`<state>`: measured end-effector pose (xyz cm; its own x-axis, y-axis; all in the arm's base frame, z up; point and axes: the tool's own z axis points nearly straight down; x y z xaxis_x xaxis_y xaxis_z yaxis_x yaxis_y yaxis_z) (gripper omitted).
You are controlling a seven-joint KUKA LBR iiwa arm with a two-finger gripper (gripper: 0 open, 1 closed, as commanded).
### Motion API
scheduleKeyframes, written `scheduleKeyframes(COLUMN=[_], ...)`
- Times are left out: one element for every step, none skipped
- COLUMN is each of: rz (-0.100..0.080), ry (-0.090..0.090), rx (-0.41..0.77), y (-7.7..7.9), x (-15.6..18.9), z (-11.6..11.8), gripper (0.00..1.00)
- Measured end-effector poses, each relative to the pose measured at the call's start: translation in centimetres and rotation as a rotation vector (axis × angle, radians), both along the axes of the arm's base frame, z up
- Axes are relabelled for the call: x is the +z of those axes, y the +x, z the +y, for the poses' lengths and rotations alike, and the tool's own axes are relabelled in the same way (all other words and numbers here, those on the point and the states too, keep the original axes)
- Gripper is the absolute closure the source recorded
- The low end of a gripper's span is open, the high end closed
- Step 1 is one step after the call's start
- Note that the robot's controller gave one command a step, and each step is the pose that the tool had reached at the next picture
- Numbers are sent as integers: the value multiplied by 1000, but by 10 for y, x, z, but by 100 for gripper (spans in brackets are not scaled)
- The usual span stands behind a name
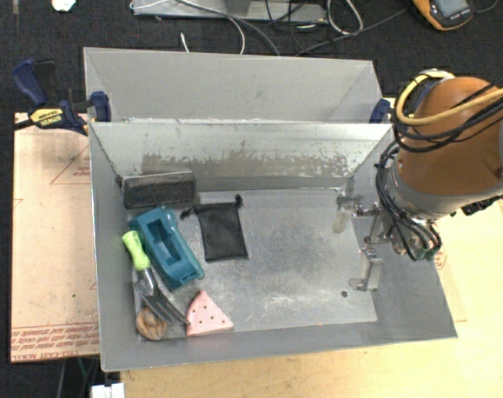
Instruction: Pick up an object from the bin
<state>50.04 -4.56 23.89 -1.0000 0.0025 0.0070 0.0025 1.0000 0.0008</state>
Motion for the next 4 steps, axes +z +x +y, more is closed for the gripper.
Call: scheduleKeyframes(rz=[-8, -8, -11, -16], ry=[-1, 0, 0, 0], rx=[2, -42, 27, -193], y=[1, -5, -17, -3], x=[4, -5, -28, -81], z=[0, -1, 6, 62], gripper=[0, 0, 0, 0])
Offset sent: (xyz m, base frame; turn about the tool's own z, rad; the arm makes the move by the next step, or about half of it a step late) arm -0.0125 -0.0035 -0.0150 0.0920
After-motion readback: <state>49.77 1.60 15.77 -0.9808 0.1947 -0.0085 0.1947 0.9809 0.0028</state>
